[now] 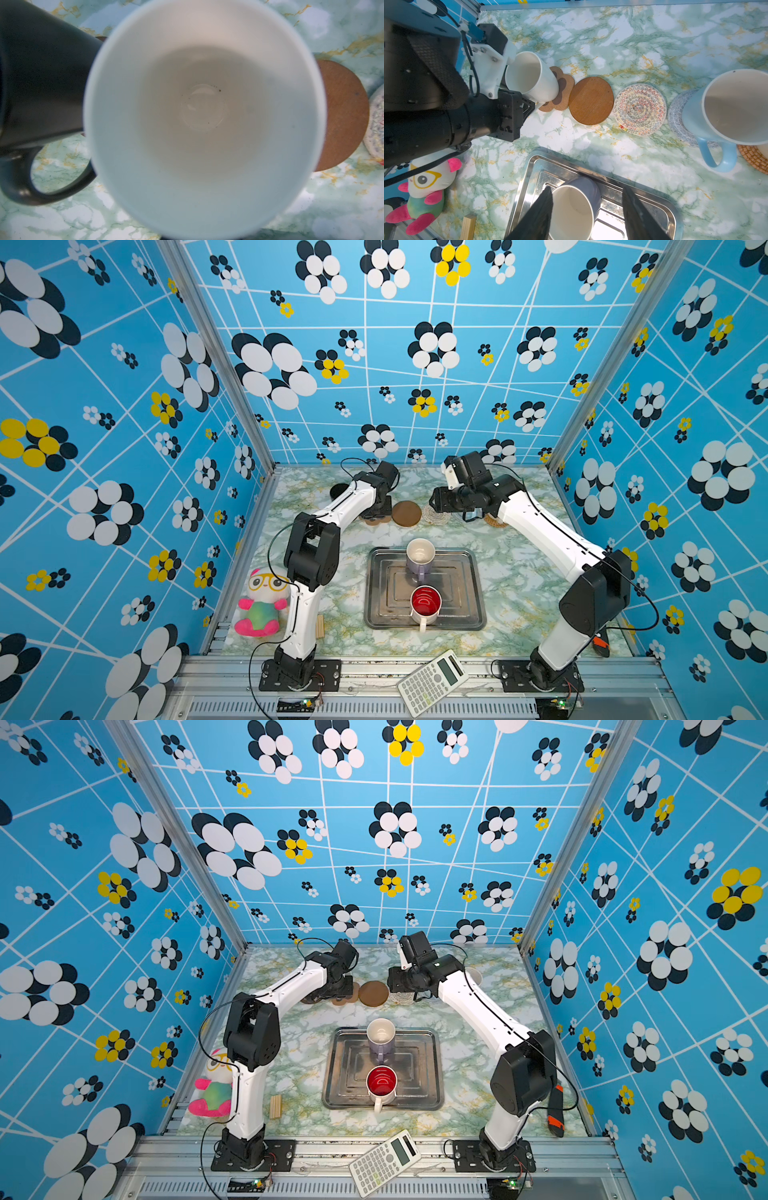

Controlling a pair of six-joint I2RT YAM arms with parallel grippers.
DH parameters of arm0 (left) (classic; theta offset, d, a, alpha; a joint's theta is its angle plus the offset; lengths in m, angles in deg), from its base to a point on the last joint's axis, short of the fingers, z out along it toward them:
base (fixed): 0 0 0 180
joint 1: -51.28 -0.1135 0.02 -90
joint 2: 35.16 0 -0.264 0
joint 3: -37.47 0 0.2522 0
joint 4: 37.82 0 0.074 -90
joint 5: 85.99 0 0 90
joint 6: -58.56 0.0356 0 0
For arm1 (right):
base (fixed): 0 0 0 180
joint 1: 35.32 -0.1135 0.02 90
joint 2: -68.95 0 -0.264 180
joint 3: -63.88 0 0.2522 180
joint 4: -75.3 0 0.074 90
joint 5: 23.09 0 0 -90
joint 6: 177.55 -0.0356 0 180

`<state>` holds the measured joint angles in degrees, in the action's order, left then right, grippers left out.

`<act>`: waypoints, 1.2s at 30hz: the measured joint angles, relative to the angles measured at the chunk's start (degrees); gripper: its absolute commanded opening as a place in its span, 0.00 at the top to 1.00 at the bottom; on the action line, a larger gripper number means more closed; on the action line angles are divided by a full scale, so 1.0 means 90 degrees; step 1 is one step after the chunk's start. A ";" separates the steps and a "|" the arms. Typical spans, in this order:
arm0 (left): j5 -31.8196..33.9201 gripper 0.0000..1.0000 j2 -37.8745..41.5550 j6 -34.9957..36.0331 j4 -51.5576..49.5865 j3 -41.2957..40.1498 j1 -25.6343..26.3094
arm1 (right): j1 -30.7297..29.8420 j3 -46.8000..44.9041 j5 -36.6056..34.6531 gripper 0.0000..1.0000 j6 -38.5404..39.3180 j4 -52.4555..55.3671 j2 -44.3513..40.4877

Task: Place cups on coasters
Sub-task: Place the cup on the coaster.

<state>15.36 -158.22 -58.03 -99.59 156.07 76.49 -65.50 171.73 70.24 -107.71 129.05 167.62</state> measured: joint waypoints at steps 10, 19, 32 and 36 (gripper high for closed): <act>0.0000 1.00 0.0022 -0.0005 0.0051 -0.0061 0.0000 | 0.0000 -0.0092 0.0000 0.44 -0.0002 -0.0002 -0.0005; 0.0002 0.74 0.0022 -0.0029 0.0046 -0.0061 0.0000 | 0.0000 -0.0095 0.0000 0.44 -0.0022 -0.0002 -0.0041; 0.0005 0.58 0.0172 -0.0075 0.0024 -0.0170 0.0000 | 0.0000 -0.0410 0.0000 0.44 -0.0027 -0.0092 -0.0194; 0.0007 0.58 0.0359 -0.0075 0.0024 -0.0238 0.0005 | 0.0000 -0.0413 0.0000 0.44 -0.0044 -0.0095 -0.0206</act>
<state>15.43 -154.99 -58.71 -99.37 153.92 76.54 -65.50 168.01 70.24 -108.11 128.19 165.76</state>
